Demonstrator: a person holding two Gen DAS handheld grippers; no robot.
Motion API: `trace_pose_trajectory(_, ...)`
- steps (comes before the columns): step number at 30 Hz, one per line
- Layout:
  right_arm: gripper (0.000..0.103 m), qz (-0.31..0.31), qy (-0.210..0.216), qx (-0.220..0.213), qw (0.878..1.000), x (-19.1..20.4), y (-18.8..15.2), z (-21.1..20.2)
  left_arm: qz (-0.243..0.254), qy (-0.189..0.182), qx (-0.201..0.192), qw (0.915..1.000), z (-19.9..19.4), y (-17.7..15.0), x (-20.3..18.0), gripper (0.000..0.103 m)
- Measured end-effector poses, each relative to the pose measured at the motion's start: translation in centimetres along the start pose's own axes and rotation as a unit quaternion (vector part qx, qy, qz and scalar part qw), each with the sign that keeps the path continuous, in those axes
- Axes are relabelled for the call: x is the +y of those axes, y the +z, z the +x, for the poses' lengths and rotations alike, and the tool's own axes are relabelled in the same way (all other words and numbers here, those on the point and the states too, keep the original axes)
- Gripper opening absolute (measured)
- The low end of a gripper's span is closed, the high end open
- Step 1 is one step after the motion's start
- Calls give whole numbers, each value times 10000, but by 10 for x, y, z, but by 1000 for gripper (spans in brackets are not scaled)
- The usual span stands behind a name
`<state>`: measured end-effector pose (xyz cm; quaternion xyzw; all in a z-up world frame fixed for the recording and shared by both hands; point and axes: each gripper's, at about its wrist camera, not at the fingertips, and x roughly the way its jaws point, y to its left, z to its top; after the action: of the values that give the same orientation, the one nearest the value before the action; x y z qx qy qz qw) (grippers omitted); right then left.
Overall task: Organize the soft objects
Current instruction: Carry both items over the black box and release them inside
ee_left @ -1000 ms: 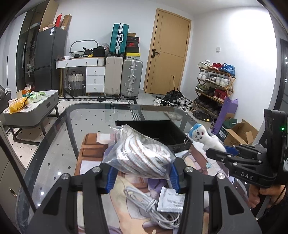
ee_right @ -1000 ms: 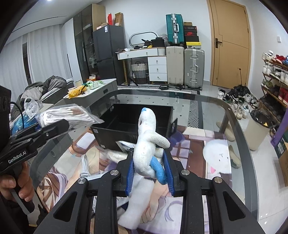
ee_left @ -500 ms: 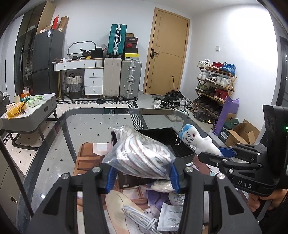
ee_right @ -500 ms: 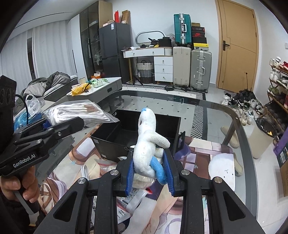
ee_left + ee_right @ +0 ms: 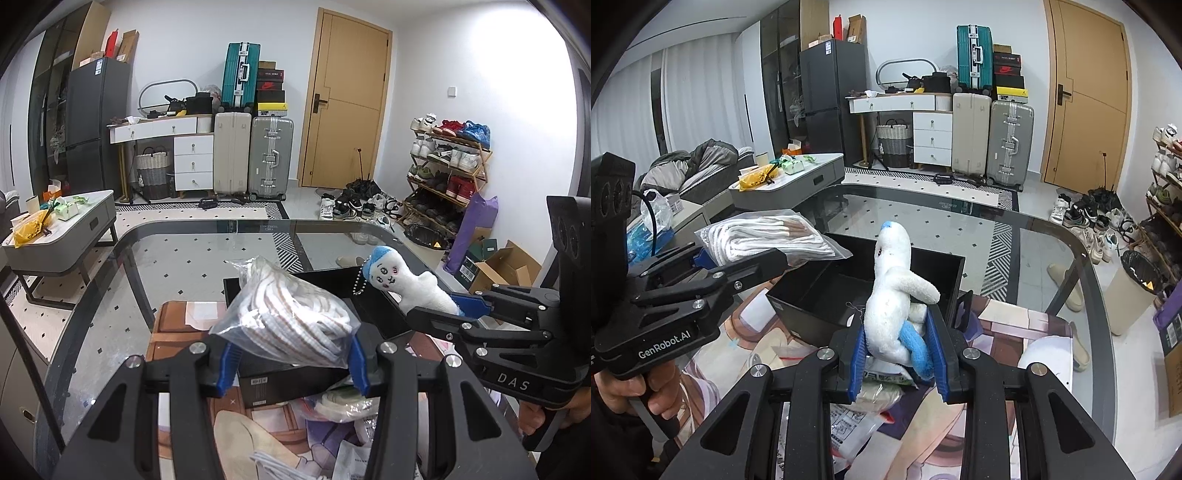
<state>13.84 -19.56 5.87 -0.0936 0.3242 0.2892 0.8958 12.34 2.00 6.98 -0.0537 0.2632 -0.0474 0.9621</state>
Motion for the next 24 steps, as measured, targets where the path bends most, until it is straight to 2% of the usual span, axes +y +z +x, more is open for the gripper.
trace_pose_trajectory(24, 30, -362, 92, 499, 9981, -5, 18, 61, -29, 73, 362, 9993, 52, -5, 2, 47)
